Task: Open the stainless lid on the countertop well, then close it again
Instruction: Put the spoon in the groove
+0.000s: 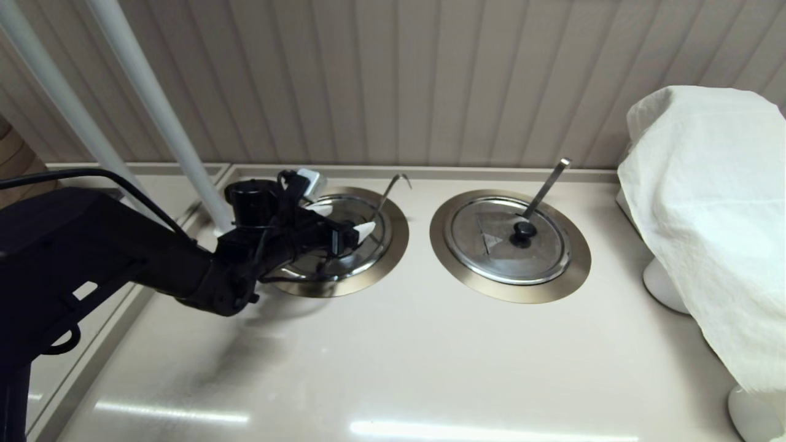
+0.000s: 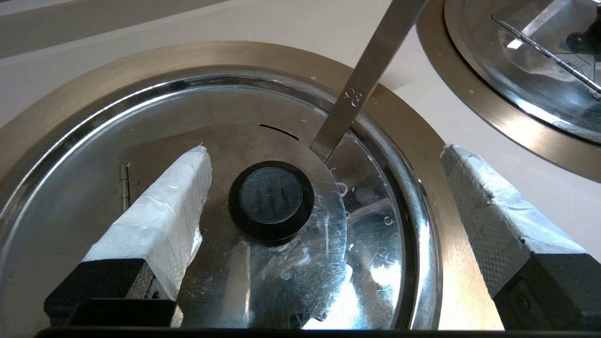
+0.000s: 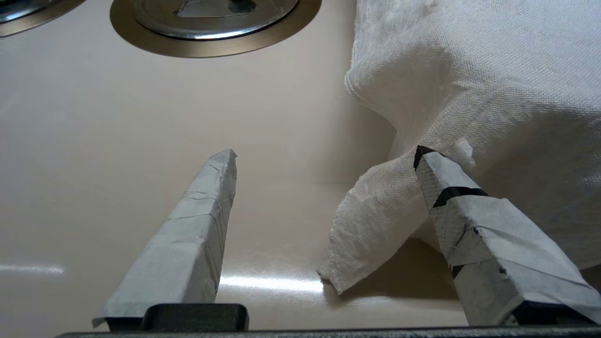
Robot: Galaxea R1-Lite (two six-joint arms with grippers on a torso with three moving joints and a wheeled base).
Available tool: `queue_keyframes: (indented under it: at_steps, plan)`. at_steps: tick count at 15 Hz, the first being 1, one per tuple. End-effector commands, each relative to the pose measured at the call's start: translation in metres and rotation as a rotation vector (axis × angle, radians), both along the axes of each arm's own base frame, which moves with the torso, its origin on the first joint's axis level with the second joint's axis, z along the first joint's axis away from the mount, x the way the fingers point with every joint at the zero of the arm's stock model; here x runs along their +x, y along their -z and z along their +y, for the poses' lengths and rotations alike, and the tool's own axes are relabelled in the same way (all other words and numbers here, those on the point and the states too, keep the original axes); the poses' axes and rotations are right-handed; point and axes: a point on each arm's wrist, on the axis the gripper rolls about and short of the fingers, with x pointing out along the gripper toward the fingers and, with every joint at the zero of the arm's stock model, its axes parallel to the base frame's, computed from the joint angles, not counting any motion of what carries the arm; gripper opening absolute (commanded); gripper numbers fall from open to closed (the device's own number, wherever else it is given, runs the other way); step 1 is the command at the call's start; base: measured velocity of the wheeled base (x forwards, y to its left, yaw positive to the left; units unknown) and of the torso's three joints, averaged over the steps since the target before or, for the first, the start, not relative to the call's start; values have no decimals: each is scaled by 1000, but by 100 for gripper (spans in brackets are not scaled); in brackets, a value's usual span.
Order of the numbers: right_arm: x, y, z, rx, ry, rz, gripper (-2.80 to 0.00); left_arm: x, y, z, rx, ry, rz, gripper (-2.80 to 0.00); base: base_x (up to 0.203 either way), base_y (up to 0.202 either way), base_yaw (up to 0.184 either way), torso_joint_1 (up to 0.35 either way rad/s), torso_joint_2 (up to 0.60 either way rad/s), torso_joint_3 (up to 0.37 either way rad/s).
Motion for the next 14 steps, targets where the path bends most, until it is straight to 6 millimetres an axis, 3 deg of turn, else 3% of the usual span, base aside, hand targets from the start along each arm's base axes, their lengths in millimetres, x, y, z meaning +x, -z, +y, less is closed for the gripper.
queue_keyframes:
  at_steps: [1, 8, 14]
  plan:
    - [0, 0, 0, 0, 0, 0, 0, 0, 5, 0, 0, 1, 12, 0, 0, 0, 0, 0, 0, 0]
    - [0, 0, 0, 0, 0, 0, 0, -5, -4, 2, -19, 0, 8, 0, 0, 0, 0, 0, 0, 0]
    - [0, 0, 0, 0, 0, 0, 0, -4, 1, 1, -15, 0, 17, 0, 0, 0, 0, 0, 0, 0]
